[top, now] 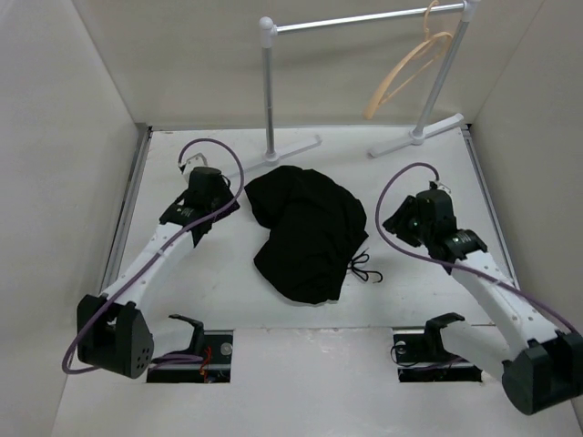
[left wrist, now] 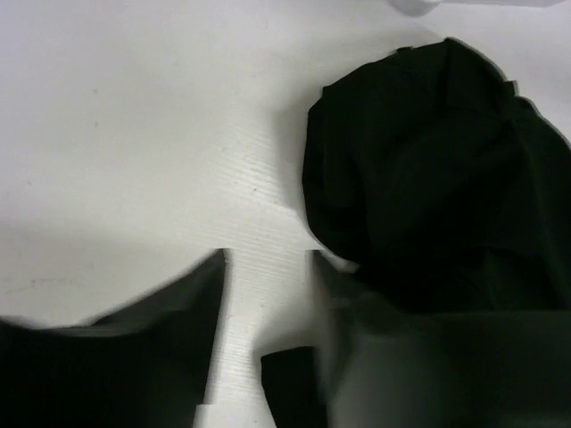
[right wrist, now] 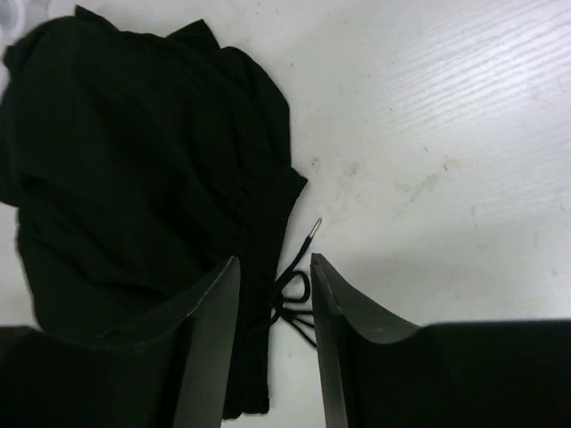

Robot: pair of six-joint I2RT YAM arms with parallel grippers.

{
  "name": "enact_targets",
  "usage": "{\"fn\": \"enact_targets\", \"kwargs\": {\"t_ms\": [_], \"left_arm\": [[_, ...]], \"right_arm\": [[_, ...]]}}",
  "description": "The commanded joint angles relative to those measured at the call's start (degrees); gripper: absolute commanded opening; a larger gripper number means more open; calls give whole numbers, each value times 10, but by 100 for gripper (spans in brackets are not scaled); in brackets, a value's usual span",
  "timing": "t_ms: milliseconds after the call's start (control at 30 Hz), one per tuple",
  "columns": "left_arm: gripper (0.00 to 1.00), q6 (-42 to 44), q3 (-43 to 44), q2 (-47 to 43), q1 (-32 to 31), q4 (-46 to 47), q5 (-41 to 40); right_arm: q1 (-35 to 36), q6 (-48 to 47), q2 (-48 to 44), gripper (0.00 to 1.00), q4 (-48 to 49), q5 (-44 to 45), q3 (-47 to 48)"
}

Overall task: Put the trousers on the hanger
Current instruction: Flatten out the trousers at the center of the board.

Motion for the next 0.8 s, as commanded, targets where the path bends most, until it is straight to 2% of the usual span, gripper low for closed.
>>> {"fn": "enact_targets", "kwargs": {"t_ms": [0, 100, 300, 567, 700, 733, 767], "left_arm": [[47, -29, -32, 8, 37, 100, 65], [81, -48, -24, 66, 58, 132, 117], [90, -85, -7, 151, 60, 209, 160], [89, -117, 42, 276, 49, 260, 188], [72, -122, 60, 323, 35, 265, 181], [64, -126, 64, 330, 31, 267, 177], [52, -131, 65, 335, 29, 270, 176]], "right_arm": [[6, 6, 58, 51, 122, -18, -21], [6, 10, 136, 63, 182, -20, -28], [15, 14, 248, 63, 278, -54, -29], [21, 41, 321, 55, 310, -70, -34], [25, 54, 339, 54, 309, -70, -40], [24, 58, 342, 50, 310, -71, -43], [25, 59, 343, 42, 311, -72, -44]]}}
